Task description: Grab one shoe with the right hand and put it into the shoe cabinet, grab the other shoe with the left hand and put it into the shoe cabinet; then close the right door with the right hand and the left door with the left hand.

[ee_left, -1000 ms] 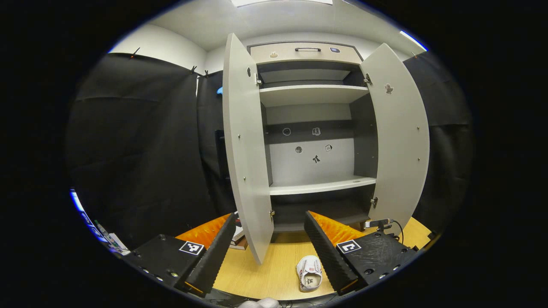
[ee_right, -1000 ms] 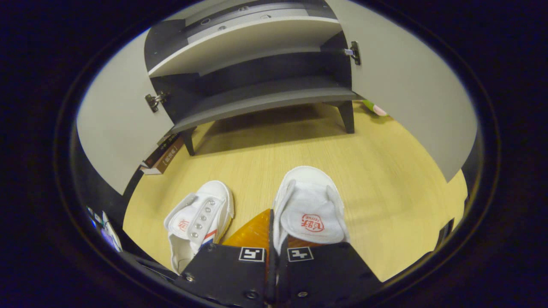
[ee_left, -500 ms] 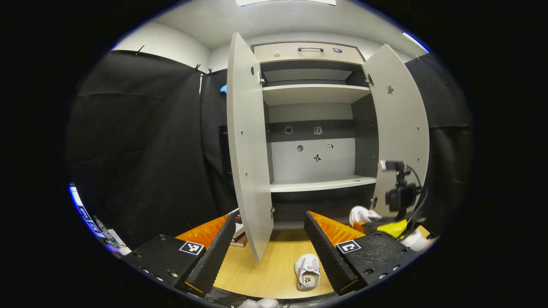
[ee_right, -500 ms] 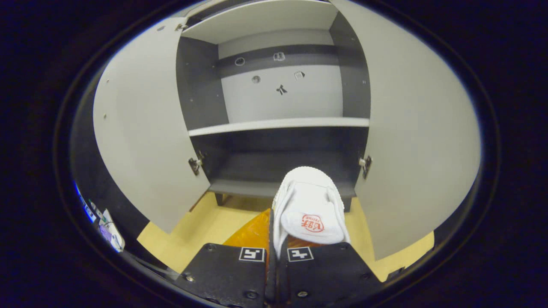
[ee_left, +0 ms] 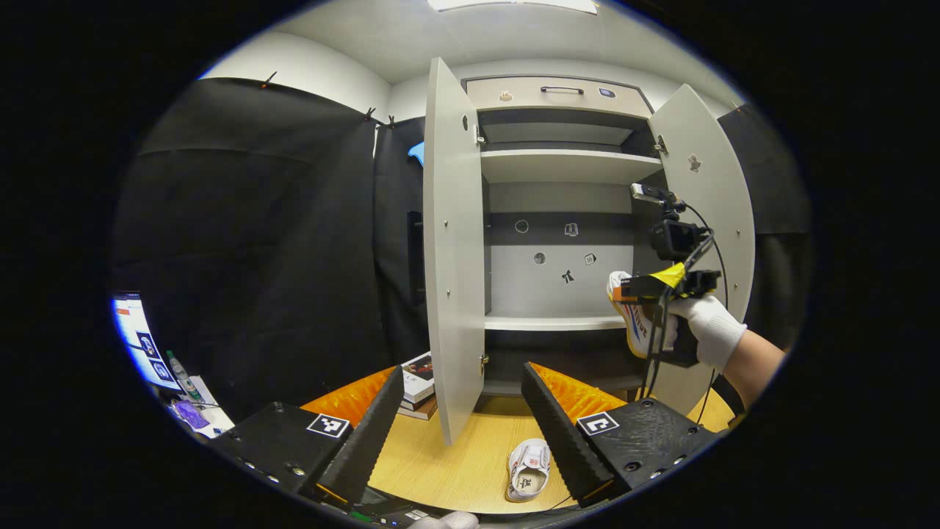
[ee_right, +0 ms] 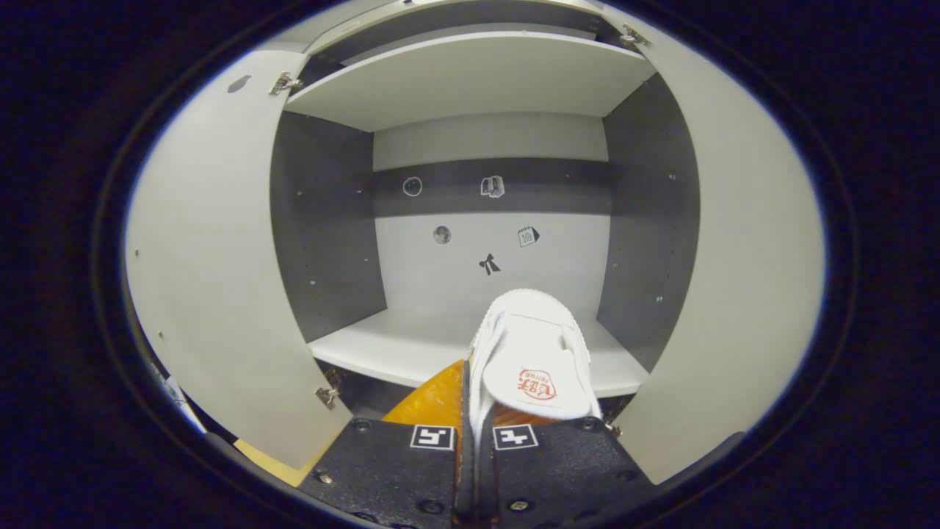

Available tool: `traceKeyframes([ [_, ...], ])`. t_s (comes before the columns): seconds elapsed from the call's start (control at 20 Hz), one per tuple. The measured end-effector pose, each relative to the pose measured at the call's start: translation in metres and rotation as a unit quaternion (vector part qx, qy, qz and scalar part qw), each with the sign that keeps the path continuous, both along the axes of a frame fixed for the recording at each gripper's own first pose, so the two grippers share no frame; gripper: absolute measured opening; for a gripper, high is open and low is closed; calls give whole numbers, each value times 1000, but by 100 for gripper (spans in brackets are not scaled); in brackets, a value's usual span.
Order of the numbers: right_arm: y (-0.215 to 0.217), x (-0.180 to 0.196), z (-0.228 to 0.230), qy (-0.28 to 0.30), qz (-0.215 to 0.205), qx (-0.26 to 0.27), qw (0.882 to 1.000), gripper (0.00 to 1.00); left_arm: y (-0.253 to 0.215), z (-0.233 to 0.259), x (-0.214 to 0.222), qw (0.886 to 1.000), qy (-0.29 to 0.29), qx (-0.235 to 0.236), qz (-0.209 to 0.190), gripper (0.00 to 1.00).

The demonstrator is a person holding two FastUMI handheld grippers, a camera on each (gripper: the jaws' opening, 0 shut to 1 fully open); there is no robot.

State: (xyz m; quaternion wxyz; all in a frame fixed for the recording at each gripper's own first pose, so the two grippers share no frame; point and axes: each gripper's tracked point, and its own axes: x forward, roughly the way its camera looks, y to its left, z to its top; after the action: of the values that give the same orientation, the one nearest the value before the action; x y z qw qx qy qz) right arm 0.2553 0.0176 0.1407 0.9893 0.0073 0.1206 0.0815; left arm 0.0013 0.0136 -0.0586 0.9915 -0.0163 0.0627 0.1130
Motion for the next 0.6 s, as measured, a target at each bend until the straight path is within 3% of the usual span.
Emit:
traceKeyframes([
  [0.35,7,108,3,35,-12,-39,999,6,-3,9,-6,1000,-6,8,23,96],
  [0.6,9,154,-25,94,-19,-63,993,6,-8,10,-5,1000,-1,14,20,97],
])
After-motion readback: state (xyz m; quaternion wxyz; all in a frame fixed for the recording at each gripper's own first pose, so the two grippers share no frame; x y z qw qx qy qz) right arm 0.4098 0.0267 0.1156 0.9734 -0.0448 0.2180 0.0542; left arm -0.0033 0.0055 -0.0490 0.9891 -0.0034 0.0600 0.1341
